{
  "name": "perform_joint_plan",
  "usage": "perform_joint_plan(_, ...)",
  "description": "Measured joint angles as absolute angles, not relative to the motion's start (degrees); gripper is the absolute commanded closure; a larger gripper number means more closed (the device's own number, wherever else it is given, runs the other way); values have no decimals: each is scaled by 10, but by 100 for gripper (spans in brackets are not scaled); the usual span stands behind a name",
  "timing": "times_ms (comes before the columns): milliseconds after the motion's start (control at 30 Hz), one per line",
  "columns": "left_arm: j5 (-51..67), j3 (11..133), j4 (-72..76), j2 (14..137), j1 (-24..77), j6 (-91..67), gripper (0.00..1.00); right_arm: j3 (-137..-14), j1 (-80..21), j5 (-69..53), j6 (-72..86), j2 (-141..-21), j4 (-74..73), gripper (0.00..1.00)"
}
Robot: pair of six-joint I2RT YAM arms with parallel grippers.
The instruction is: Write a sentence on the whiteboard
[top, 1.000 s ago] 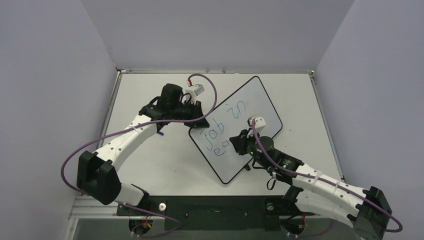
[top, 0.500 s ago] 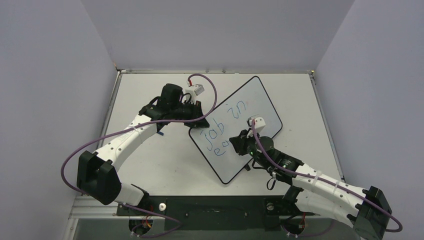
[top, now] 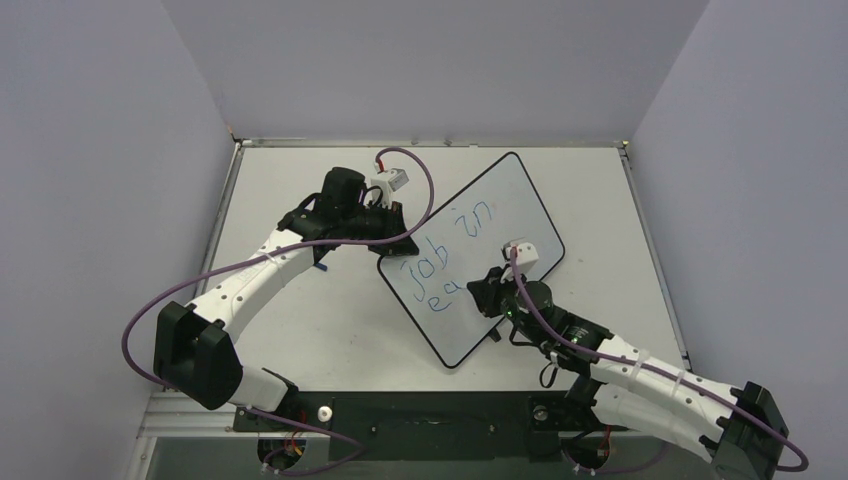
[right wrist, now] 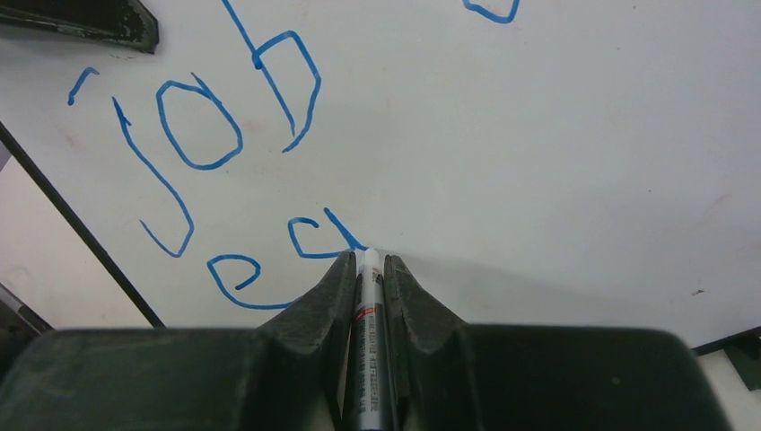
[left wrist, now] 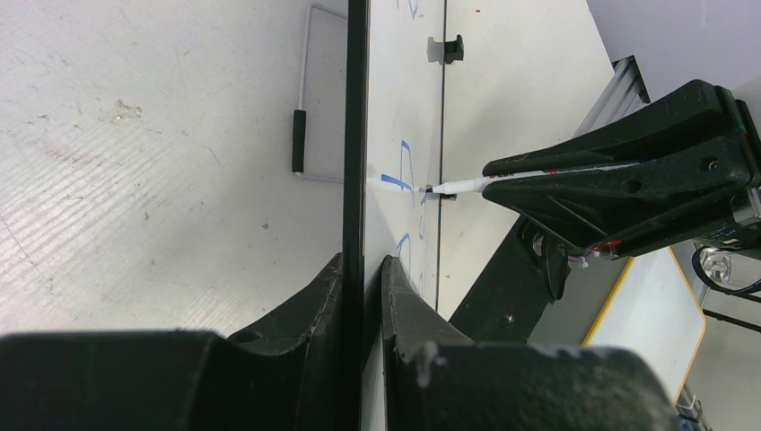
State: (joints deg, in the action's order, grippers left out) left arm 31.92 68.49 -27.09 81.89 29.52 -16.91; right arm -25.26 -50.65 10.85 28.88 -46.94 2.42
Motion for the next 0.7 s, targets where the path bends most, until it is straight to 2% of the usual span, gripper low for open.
perform_joint_plan(700,319,679,-267,814,295,-170,100,-261,-491,173,309,-452,-12,100)
